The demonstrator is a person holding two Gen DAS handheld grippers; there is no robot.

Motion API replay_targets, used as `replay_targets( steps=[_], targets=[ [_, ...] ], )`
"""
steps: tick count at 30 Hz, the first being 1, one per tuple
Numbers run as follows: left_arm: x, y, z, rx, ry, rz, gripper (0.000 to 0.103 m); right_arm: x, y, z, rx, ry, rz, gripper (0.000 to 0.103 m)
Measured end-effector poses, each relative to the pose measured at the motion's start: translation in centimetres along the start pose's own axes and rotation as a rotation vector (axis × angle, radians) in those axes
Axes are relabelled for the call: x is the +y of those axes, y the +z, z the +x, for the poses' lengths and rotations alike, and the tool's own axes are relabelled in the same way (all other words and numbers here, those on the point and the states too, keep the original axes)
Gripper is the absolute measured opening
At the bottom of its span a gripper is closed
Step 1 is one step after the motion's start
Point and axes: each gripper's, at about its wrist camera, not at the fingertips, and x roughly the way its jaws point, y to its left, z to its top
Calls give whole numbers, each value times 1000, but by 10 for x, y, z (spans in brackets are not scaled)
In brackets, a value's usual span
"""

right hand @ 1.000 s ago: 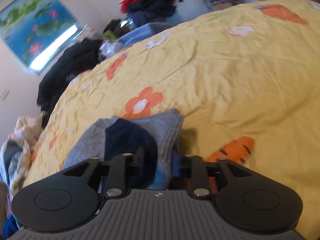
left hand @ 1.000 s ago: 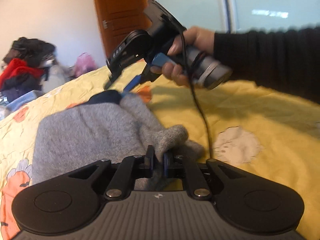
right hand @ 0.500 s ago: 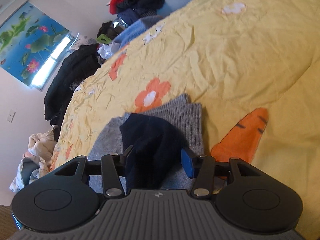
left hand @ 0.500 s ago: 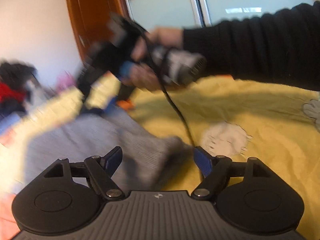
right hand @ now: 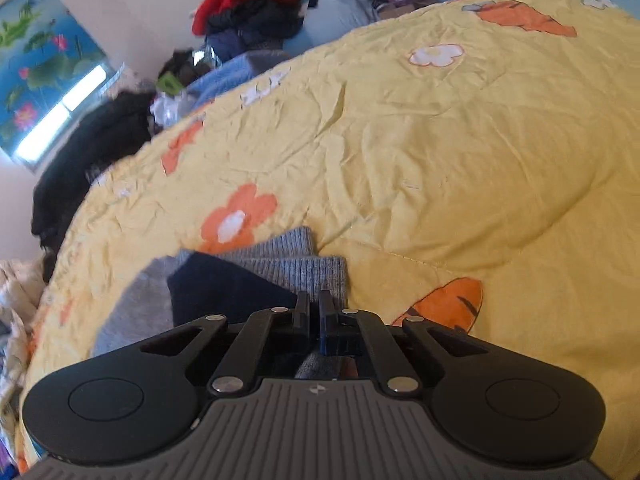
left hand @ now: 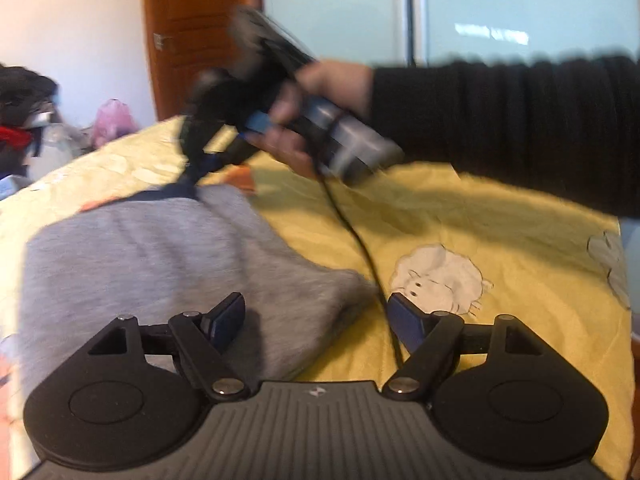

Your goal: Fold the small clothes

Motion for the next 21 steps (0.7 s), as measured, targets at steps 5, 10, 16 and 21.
replay_targets(
  steps=[5,10,16,21],
  targets=[
    [57,-2,-69,-112,11,-147,87,0,-17,-54,-136,91,64,98],
    [168,-12,-65,-137,26,-619,98,-20,-40,-58,-69,174,158,90],
    [248,-43,1,-86,-127,-1157,96,0,-56,-31,-5,196,119,89],
    [247,-24,29,-49,-173,-1156,94,15,-60,-19,9,229,98,85]
  ],
)
